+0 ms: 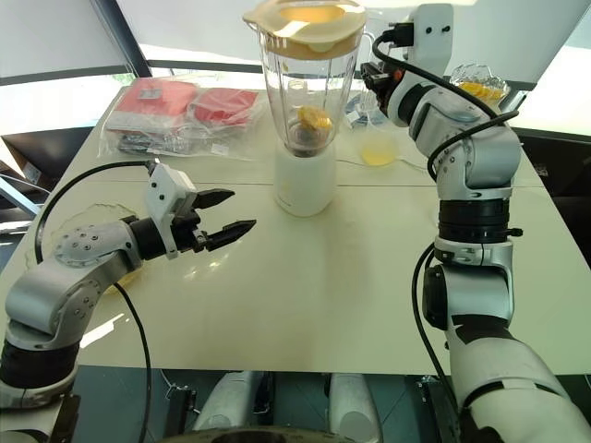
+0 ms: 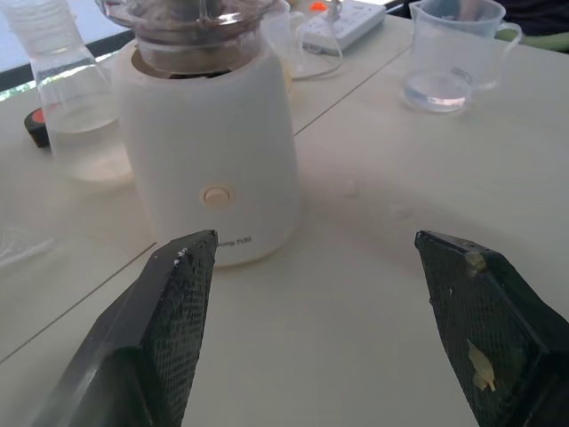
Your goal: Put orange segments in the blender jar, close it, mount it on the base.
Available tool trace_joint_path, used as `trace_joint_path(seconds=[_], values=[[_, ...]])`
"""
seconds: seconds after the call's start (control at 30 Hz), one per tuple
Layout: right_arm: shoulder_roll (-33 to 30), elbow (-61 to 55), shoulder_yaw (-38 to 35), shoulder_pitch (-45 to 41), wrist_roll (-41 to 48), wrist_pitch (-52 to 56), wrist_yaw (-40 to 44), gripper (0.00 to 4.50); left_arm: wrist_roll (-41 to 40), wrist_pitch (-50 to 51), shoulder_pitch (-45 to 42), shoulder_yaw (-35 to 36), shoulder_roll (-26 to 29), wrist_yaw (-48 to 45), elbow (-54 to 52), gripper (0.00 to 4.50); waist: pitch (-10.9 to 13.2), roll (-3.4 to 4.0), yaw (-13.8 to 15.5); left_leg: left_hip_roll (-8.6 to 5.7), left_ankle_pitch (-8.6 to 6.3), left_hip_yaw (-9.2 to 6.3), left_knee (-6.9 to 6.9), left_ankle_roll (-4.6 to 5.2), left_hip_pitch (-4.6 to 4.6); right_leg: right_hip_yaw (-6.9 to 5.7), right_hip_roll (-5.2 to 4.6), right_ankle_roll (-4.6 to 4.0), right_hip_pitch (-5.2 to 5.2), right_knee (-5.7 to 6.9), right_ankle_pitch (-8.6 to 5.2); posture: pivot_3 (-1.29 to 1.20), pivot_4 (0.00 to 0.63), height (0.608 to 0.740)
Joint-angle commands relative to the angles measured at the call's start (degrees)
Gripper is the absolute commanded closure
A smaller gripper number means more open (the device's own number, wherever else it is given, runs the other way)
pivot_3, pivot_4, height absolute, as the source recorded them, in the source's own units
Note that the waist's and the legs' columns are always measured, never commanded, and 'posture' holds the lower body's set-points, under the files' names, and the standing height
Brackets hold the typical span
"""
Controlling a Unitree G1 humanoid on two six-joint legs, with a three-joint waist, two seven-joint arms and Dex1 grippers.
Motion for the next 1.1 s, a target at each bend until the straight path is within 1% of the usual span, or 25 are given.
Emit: trace_joint_path(seconds=[0.03,0.17,0.4,0.7,0.93,1.1], values=[[0.7,-3.9,-0.4,-0.5,-0.5,-2.6,0.5,3.56,0.1,-1.5,-1.6,-0.3,-0.1,0.4,0.0,0.80,0.0,0.00,0.0,0.00,0.01,0.00,0.00,-0.01,0.01,0.00,0.00,0.00,0.00,0.00,0.00,0.00,0.150,0.740],[1.1,-3.1,0.3,0.1,-1.9,-3.8,1.3,3.56,0.1,-1.6,-1.9,-0.5,-0.2,0.6,0.4,0.80,0.0,0.00,0.0,-0.01,0.02,0.00,0.04,-0.03,0.03,0.01,0.01,0.00,0.01,0.03,0.00,0.00,0.150,0.740],[2.4,6.1,0.2,-0.9,-3.9,-9.3,3.1,3.56,0.8,-2.3,-1.0,-1.6,-0.6,1.5,-0.1,0.80,0.0,-0.01,-0.1,-0.01,0.03,0.01,0.08,-0.05,0.12,0.03,0.01,-0.01,0.07,0.07,0.01,0.00,0.150,0.740],[0.8,12.9,-0.1,-3.6,-5.6,-13.3,5.4,3.56,1.2,-2.5,-0.2,-1.6,-0.6,2.2,-0.8,0.80,0.0,-0.01,-0.1,0.00,0.06,0.02,0.09,-0.09,0.24,0.05,0.04,-0.07,0.15,0.12,0.05,0.00,0.150,0.740],[0.1,14.7,-0.1,-4.3,-6.5,-13.4,6.8,3.56,1.8,-3.2,-0.4,-2.2,-0.9,2.4,-0.2,0.80,0.0,0.00,0.0,0.00,0.07,0.00,0.09,-0.10,0.21,0.04,0.04,-0.08,0.15,0.10,0.05,0.00,0.150,0.740],[0.4,12.3,0.4,-3.3,-6.8,-12.2,7.2,3.56,2.0,-3.7,-0.4,-2.5,-1.1,2.6,0.1,0.80,0.0,0.00,-0.1,0.00,0.07,0.01,0.09,-0.10,0.21,0.05,0.03,-0.08,0.15,0.10,0.05,0.00,0.150,0.740]])
